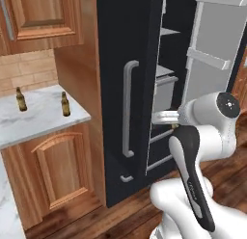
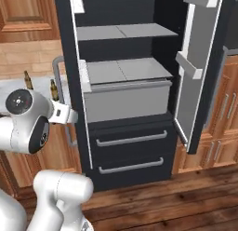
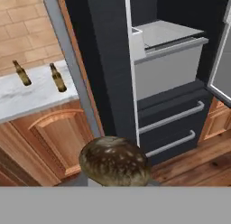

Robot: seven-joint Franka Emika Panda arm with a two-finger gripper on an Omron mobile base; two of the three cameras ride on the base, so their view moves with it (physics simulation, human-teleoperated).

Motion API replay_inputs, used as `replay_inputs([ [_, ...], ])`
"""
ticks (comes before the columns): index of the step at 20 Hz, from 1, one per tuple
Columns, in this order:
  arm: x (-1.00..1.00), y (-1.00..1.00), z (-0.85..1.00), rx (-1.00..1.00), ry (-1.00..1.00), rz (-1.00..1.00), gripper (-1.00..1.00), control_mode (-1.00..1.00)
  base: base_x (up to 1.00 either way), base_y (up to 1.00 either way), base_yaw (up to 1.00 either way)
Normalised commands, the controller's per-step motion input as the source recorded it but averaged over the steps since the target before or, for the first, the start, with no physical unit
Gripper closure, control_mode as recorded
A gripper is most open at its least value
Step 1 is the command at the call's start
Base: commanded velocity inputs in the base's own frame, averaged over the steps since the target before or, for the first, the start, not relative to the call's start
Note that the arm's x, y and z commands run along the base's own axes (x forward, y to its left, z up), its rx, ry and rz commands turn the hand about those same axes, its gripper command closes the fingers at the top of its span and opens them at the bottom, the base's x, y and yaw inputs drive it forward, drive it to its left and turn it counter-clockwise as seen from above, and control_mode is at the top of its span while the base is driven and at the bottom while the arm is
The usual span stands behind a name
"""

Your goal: Place the beers on the top shelf of the fridge to keep them out of children's reach, and place the mushroom on lower shelves for easy access.

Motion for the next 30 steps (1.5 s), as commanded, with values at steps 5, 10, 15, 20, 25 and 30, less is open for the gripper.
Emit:
replay_inputs([
  [5,0.0,0.0,0.0,0.0,0.0,0.0,1.0,1.0,0.08,-0.87,-0.31],
  [10,0.0,0.0,0.0,0.0,0.0,0.0,1.0,1.0,0.38,-0.64,-0.03],
  [15,0.0,0.0,0.0,0.0,0.0,0.0,1.0,1.0,0.65,-0.14,0.27],
  [20,0.0,0.0,0.0,0.0,0.0,0.0,1.0,1.0,0.78,-0.15,0.46],
  [25,0.0,0.0,0.0,0.0,0.0,0.0,1.0,1.0,0.63,-0.45,0.39],
  [30,0.0,0.0,0.0,0.0,0.0,0.0,1.0,1.0,0.67,-0.41,0.34],
])
